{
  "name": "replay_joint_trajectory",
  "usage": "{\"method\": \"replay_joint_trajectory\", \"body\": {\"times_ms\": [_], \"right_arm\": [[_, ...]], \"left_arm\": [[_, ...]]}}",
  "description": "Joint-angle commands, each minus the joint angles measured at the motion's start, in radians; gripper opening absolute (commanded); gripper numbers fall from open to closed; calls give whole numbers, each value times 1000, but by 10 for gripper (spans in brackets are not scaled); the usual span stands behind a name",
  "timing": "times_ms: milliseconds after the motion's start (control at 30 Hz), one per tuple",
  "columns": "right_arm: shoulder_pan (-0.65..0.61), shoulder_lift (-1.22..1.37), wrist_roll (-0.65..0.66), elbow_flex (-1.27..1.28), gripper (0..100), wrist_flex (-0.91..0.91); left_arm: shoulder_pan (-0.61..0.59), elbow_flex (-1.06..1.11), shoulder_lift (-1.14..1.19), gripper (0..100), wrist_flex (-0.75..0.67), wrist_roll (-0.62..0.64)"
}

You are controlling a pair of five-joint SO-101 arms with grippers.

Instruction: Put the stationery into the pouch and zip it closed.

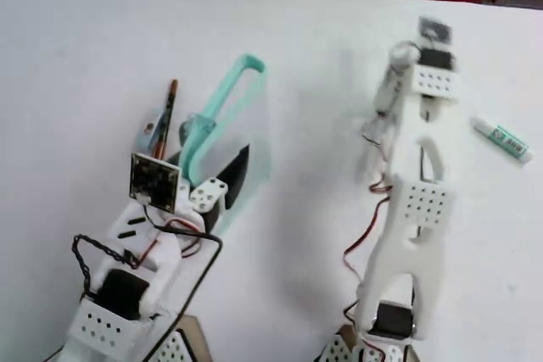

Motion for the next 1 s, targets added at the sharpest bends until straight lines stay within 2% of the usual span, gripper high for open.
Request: {"method": "replay_joint_trajectory", "body": {"times_ms": [0,233,333,633,833,967], "right_arm": [[-79,-203,11,-175,18,136],[-102,-532,12,-195,17,131],[-150,-630,12,-195,17,131],[-325,-869,12,-187,17,133],[-469,-1092,14,-58,17,130],[-547,-1181,14,11,17,114]], "left_arm": [[4,-6,-5,191,-18,9],[4,-6,-5,191,-21,11],[4,-6,-5,191,-21,11],[4,-6,-5,191,-18,11],[5,-6,-5,191,-18,11],[47,11,-5,191,-20,9]]}}
